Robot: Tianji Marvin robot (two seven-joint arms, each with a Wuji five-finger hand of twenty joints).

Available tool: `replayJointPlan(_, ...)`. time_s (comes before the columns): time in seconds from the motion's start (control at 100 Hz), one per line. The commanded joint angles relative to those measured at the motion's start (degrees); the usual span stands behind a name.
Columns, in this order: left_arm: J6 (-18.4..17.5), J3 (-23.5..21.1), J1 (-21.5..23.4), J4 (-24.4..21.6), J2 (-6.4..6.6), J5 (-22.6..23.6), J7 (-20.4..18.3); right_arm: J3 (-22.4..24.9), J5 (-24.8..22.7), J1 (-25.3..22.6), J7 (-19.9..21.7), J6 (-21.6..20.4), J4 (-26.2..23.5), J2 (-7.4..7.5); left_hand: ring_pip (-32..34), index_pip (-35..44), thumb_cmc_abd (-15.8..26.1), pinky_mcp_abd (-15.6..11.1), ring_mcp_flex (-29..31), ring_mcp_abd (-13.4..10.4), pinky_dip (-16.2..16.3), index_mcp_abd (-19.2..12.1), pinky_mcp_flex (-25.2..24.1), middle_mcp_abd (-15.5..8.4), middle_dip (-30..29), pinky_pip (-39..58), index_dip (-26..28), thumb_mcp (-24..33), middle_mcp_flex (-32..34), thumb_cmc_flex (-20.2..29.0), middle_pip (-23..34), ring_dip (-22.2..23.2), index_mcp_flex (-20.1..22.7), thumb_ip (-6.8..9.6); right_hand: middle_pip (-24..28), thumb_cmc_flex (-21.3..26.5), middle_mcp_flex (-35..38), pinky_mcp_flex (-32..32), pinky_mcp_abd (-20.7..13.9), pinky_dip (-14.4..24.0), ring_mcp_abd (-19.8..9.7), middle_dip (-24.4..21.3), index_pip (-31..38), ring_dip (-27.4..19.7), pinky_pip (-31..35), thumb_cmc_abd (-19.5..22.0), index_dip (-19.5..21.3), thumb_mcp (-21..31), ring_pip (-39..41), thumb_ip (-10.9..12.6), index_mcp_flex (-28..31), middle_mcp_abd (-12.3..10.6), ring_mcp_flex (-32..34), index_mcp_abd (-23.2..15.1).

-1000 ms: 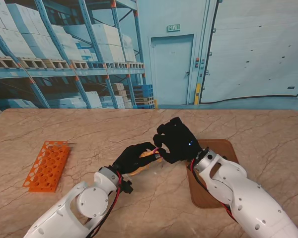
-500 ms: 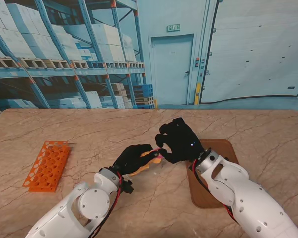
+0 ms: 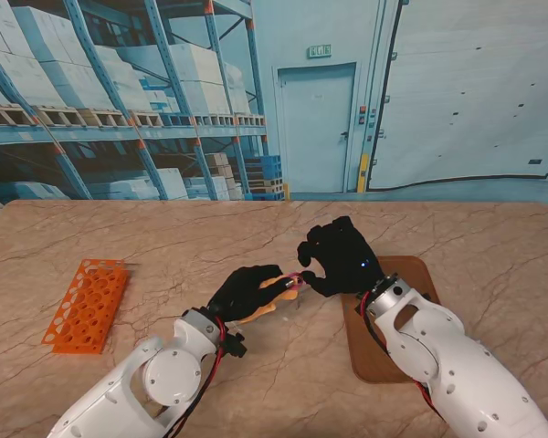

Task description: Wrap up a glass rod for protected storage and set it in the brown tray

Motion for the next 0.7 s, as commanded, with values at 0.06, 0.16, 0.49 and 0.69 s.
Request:
replayJointPlan(0.06,-0.20,-0.17,0.74,-0.83,-0.21,-0.70,-0.20,-0.37,0.86,-0.42,0.94,0.40,-0.59,-0.45,7.95,2.14,-1.44,-3.58,1.08,2.22,1.61,-0.13,1.24,-0.44,0.89,14.63,0.58,1.30,3.98,1.55,2.36,-0.37,1.24,0.42,-0.51,-0.66,1.13,-0.76,0.46,0.46,-0.63,0.00,-0.33,0.50,-0.09,2.41,-0.70,-1.37,-0.64,-3.02,-0.98,-0.15,0.72,0.45)
replayJointPlan(0.16,-0.15,-0.35,0.97,-1.19,-0.22,-1.27,-0.37,-0.57,2.57,-0.64,2.54,0.64,-0.83,-0.71,7.78,2.19,-1.96,-3.49,1.08,2.24,1.29,0.15,1.22,0.04,0.99,14.63,0.56,1.60,3.55,1.87,2.14,-0.46,0.95,0.31,-0.54,-1.17,1.14,-0.76,0.45,0.48,-0.63,0.00,-0.37,0.52,-0.14,2.58,-0.64,-2.42,-0.67,-3.21,-0.93,-0.15,0.73,0.18)
replayJointPlan(0.49,-0.56,-0.83,1.30,-1.57,-0.20,-1.51,-0.35,-0.16,17.52,-2.83,11.78,3.54,-2.39,-2.62,7.53,2.15,-2.36,-3.38,1.08,2.30,0.91,0.23,1.21,0.28,1.15,14.63,0.21,1.98,3.28,2.00,1.85,-0.54,0.65,0.16,-2.60,-1.23,0.72,-0.72,-0.85,0.94,-1.37,-0.76,-7.14,0.52,-2.34,3.58,-1.60,-3.32,-2.34,-3.39,-2.82,-0.68,-0.01,2.23)
replayJointPlan(0.69,-0.59,-0.93,1.46,-2.00,-0.17,-2.15,-0.71,0.47,33.76,-3.49,15.99,5.18,-2.35,-4.48,7.47,2.22,-2.63,-3.27,1.08,2.32,0.87,0.25,1.20,0.48,1.17,14.63,0.04,2.23,3.15,2.06,1.66,-0.54,0.57,0.06,-3.39,3.69,1.73,-0.41,-0.98,2.32,-0.30,-0.93,-7.30,0.98,-3.34,0.63,-3.29,-0.01,-2.80,-5.03,-2.09,0.13,0.13,0.97)
